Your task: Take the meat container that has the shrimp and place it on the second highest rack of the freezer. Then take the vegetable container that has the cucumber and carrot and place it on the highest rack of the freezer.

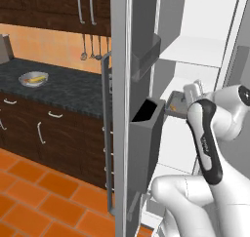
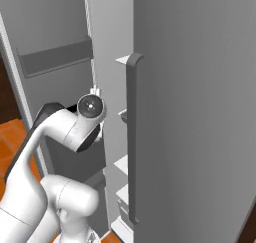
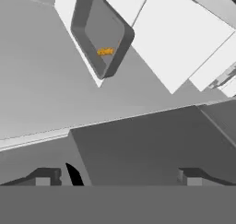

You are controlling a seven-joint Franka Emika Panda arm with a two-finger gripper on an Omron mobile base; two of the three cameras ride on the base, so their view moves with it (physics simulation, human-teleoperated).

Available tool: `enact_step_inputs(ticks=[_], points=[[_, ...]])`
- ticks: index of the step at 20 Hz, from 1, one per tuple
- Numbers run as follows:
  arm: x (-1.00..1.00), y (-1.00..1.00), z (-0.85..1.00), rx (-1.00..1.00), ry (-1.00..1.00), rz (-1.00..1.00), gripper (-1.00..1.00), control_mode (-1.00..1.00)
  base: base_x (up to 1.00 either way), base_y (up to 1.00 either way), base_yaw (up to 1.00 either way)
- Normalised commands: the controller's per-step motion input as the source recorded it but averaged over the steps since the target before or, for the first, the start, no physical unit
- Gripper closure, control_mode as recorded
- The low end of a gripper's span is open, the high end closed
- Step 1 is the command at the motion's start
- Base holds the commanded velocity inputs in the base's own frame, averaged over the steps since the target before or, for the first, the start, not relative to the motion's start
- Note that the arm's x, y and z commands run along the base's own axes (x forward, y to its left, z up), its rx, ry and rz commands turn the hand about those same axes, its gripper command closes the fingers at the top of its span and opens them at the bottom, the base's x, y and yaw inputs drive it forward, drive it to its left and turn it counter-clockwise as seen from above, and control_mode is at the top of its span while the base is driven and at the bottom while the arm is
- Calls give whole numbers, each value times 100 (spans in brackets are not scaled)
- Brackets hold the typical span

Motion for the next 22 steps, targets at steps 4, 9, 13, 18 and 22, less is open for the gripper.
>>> enact_step_inputs(ticks=[4, 9, 13, 18, 22], points=[[-34, 76, -2, 0, 0, 34, -100, -100, 0, 0, 0], [-32, 90, -11, -1, -2, 16, -100, -100, 0, 0, 0], [0, 82, -11, 0, -5, 0, -100, -100, 0, 0, 0], [0, 59, -3, 0, -6, 0, -100, -100, 0, 0, 0], [4, 48, 0, 0, -1, 0, -100, -100, 0, 0, 0]])
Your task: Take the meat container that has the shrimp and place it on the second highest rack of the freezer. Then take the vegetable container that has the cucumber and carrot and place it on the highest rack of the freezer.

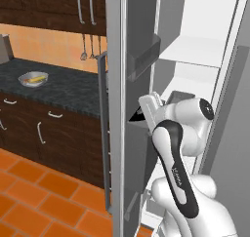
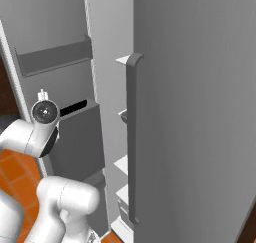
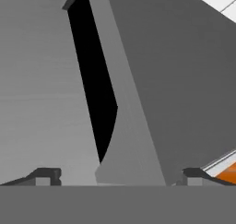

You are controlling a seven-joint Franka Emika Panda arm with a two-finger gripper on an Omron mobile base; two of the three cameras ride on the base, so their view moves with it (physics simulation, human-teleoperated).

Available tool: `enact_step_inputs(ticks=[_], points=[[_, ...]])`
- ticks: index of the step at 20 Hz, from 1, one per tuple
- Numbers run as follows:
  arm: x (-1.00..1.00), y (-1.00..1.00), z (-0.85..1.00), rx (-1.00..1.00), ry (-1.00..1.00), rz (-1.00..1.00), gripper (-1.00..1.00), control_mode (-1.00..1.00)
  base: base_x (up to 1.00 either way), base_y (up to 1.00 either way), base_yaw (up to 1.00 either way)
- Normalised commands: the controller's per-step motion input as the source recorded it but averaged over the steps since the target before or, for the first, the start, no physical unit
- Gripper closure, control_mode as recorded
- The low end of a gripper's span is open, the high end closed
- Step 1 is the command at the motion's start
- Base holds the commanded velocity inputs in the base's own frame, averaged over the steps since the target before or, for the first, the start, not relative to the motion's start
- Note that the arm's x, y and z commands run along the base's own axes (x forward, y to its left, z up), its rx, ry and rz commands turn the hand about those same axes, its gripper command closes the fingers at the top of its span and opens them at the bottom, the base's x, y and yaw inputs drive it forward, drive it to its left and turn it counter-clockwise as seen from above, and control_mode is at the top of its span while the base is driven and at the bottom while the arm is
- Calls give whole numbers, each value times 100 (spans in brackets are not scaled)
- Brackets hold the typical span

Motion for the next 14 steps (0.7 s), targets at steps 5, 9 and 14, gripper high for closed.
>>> enact_step_inputs(ticks=[5, 9, 14], points=[[18, 36, 0, 0, 0, 3, -100, -100, 0, 0, 0], [11, 29, 0, 0, 0, 1, -100, -100, 0, 0, 0], [-63, -12, 20, 4, -14, 1, -100, -100, 0, 0, 0]])
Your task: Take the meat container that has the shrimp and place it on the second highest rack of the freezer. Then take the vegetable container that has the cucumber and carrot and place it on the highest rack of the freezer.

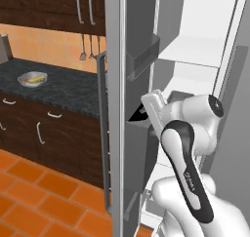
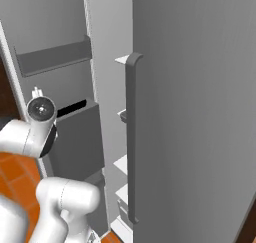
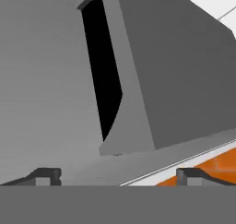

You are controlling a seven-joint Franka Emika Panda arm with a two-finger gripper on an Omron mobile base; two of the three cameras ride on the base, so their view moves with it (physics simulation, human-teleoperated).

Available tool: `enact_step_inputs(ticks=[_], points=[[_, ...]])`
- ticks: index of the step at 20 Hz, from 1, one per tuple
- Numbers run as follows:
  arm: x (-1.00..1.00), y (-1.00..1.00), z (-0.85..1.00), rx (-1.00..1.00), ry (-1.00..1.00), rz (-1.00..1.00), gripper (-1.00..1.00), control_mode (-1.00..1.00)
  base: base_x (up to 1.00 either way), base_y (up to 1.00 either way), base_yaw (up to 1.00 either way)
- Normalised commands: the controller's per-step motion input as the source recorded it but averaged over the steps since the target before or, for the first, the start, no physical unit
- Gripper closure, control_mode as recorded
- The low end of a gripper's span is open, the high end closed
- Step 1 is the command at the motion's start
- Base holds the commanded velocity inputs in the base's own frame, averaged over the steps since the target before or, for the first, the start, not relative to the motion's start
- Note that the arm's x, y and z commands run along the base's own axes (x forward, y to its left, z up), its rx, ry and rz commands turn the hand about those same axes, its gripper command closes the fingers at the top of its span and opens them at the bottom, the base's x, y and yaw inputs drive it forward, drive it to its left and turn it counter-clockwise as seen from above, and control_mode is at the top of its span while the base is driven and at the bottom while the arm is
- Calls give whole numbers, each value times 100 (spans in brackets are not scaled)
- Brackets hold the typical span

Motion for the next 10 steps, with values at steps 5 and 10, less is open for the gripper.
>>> enact_step_inputs(ticks=[5, 10], points=[[-74, -19, 34, -18, -8, 21, -100, -100, 0, 0, 0], [-4, -96, -29, -52, 2, 21, -100, -100, 0, 0, 0]])
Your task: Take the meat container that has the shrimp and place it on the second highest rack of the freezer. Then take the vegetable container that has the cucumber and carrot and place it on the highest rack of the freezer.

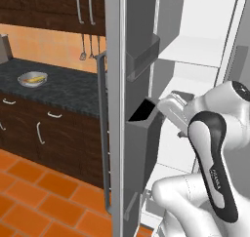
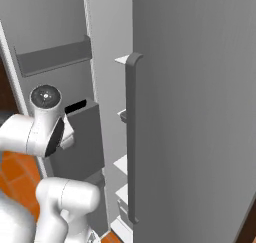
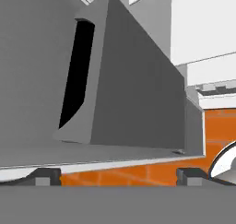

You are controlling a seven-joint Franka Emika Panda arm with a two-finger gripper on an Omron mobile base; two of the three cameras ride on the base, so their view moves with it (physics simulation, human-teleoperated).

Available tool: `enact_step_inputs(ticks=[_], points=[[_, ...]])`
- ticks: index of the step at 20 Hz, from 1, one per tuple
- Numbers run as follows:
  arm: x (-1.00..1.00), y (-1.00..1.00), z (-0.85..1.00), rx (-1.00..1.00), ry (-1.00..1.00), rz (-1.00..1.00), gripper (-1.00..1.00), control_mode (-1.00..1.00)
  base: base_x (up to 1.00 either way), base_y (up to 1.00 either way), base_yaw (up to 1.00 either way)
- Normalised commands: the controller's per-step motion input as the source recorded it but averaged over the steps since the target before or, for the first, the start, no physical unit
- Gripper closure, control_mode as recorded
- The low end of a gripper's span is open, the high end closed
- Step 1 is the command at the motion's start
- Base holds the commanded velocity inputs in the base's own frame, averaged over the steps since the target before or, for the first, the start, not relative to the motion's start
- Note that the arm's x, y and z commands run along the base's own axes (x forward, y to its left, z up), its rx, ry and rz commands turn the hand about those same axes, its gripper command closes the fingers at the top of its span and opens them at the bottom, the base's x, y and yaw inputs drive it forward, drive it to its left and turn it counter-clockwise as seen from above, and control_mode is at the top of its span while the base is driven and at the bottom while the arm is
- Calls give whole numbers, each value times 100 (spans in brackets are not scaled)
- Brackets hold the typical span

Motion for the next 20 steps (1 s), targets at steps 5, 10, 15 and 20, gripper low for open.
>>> enact_step_inputs(ticks=[5, 10, 15, 20], points=[[-10, -100, -95, -47, -5, 13, -100, -100, 0, 0, 0], [-8, -44, -79, -66, 14, 17, -100, -100, 0, 0, 0], [-37, 19, -43, -21, -1, 17, -100, -100, 0, 0, 0], [-17, 21, -24, 1, -3, 5, -100, -100, 0, 0, 0]])
